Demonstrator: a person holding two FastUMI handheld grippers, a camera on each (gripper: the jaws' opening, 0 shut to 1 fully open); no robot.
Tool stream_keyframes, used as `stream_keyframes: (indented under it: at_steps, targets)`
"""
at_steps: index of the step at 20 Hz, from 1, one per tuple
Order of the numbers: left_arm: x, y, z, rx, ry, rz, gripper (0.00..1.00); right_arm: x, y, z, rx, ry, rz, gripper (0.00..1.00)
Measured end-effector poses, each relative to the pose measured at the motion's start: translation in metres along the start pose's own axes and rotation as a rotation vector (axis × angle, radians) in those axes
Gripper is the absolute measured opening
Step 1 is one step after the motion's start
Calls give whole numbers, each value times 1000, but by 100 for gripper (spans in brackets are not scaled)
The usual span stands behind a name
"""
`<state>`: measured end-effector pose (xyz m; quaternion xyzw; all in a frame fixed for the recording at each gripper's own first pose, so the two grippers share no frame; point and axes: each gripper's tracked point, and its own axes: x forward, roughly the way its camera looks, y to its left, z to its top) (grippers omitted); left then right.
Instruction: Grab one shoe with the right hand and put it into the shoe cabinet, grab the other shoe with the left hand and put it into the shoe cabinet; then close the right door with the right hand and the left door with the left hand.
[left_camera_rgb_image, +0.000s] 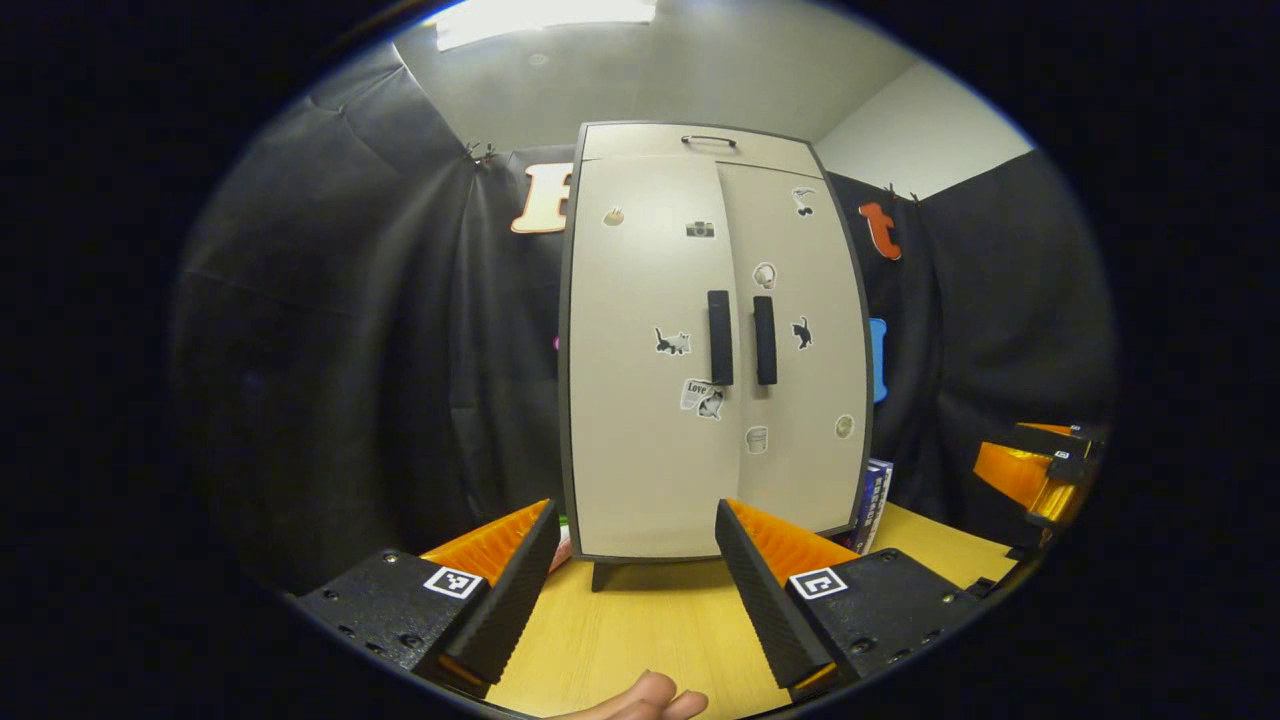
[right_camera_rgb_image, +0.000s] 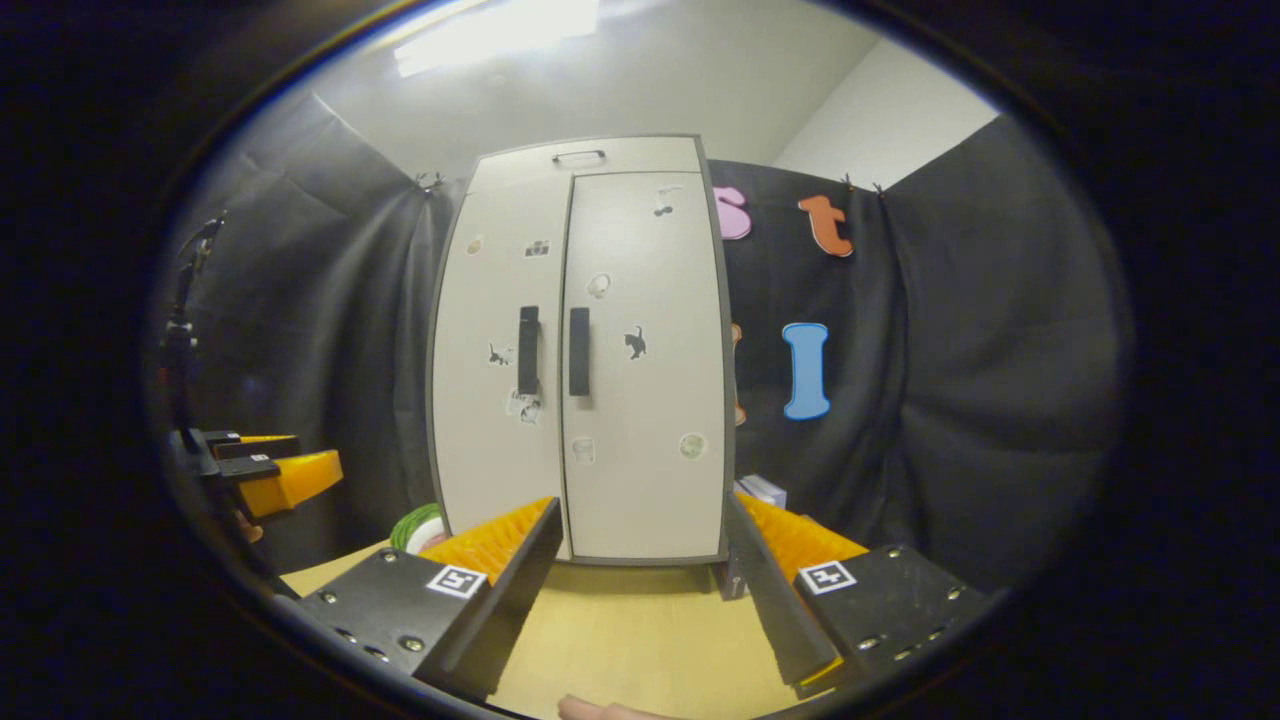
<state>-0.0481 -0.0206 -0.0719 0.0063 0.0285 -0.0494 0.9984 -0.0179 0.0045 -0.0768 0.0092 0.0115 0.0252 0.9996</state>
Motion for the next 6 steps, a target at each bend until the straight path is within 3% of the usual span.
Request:
stream_keyframes:
  at_steps: [6]
  targets:
    - [-1,-3,6,0,0,2,96,-6,-13,13,35,-27,-19,97]
